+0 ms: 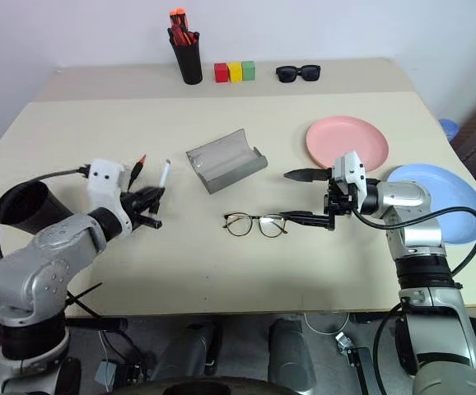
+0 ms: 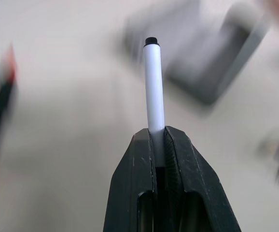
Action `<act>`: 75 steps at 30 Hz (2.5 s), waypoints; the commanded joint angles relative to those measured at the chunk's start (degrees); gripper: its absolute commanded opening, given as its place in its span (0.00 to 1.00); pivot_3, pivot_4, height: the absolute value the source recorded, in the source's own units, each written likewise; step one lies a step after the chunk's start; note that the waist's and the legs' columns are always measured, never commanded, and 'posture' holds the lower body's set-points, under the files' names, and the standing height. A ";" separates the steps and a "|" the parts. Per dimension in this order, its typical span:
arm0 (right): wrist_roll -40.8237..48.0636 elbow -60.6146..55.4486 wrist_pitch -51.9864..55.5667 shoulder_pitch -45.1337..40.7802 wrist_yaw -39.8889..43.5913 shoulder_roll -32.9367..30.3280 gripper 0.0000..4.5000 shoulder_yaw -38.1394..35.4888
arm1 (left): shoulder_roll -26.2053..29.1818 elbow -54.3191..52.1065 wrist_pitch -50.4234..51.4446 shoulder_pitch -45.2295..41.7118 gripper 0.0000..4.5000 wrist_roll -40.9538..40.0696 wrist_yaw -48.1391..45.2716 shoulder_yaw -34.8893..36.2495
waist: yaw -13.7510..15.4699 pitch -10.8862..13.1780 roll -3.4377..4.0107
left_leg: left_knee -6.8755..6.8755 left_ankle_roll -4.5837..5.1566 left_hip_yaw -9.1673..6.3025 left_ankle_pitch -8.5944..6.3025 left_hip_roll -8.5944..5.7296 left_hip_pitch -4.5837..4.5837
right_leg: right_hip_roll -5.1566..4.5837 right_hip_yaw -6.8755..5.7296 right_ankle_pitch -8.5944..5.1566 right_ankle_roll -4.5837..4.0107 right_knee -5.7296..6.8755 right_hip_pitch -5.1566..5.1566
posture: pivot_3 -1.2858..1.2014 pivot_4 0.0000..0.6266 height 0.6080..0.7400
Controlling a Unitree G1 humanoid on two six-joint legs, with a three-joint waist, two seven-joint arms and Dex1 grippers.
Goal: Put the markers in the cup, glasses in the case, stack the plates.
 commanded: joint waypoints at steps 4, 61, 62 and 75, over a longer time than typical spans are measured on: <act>-0.14 1.98 -2.21 -2.05 0.67 -0.33 1.00 -0.95 | -3.27 -3.25 -27.75 8.34 0.01 4.96 -1.46 7.06 | 0.01 0.00 0.00 | 0.01 0.01 0.01 0.00 0.00 -0.02 | -0.01 0.00 0.00 -0.02 -0.04 0.01 | 0.52 0.24 1.00; 4.11 13.79 -5.93 -6.73 9.23 7.35 1.00 -0.41 | -12.82 9.55 -53.99 10.40 0.01 23.98 27.49 15.84 | 0.06 -0.01 -0.02 | 0.07 0.04 -0.01 -0.01 -0.01 0.01 | 0.06 0.00 0.07 0.04 -0.04 0.07 | 0.52 0.24 1.00; 4.31 13.41 -5.73 -6.59 9.23 7.34 1.00 -0.13 | -12.80 9.73 -54.01 10.24 0.01 24.12 27.66 15.75 | 0.07 -0.01 -0.02 | 0.07 0.04 -0.01 -0.01 -0.01 0.01 | 0.06 0.00 0.07 0.04 -0.04 0.07 | 0.52 0.24 1.00; 4.50 7.47 -2.05 -5.76 9.07 9.00 1.00 0.54 | -12.12 11.99 -55.85 9.78 0.01 25.73 28.02 14.89 | 0.09 -0.01 -0.02 | 0.07 0.04 -0.01 -0.01 -0.01 0.01 | 0.06 -0.01 0.08 0.05 -0.04 0.06 | 0.52 0.24 1.00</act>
